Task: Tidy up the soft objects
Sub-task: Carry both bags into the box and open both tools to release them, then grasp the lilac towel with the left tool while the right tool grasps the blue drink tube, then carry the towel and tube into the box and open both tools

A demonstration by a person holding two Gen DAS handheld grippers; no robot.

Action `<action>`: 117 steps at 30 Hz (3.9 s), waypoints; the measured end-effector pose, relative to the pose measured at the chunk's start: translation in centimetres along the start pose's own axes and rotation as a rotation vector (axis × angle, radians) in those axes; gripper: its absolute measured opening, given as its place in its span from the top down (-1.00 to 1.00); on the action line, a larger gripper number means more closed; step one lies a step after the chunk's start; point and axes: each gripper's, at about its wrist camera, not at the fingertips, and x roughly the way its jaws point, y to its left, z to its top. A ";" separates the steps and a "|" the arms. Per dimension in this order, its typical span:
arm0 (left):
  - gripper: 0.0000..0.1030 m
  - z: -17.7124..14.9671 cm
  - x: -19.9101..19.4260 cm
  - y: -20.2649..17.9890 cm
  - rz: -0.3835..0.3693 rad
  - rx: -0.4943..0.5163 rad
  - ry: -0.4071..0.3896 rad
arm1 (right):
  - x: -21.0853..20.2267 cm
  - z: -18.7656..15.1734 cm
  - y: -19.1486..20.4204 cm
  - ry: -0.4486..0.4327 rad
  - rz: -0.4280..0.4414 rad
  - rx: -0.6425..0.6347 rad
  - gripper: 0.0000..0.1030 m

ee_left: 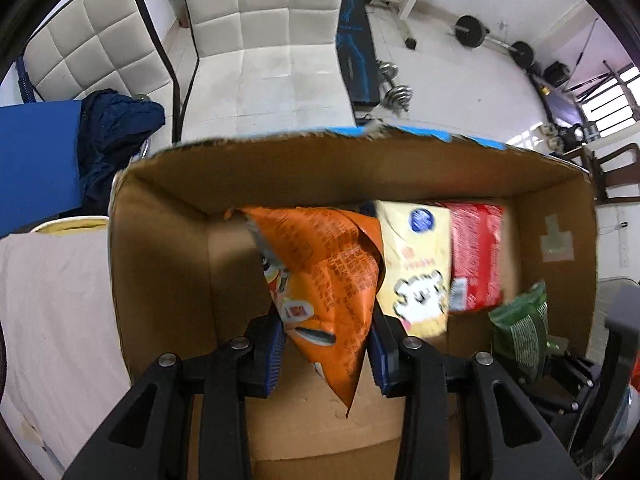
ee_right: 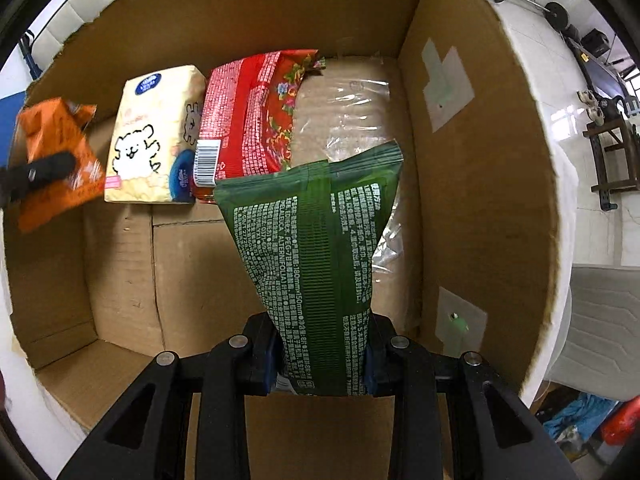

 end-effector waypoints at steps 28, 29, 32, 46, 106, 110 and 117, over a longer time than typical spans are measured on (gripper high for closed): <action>-0.81 -7.6 -9.2 -1.3 0.017 -0.038 -0.181 | -6.8 -4.2 2.3 -0.110 0.036 -0.022 -0.96; -0.82 -8.7 -9.8 -1.6 0.018 -0.038 -0.196 | -7.1 -4.7 2.4 -0.118 0.035 -0.022 -0.96; -0.83 -10.8 -10.9 -2.3 0.027 -0.040 -0.224 | -8.9 -6.0 2.3 -0.148 0.033 -0.019 -0.95; -0.83 -18.7 -17.6 -4.0 0.064 -0.082 -0.390 | -17.2 -13.1 2.6 -0.349 0.001 -0.054 -0.96; -0.18 -26.5 3.0 14.2 0.071 -0.594 0.004 | 2.3 -19.6 -0.1 0.064 0.003 0.084 0.57; -0.16 -27.9 2.5 12.1 0.052 -0.564 -0.003 | 1.5 -20.2 0.3 0.061 0.018 0.059 0.59; -0.16 -31.3 -0.7 6.7 -0.019 -0.474 -0.046 | -1.4 -22.2 0.6 0.051 0.078 -0.002 0.63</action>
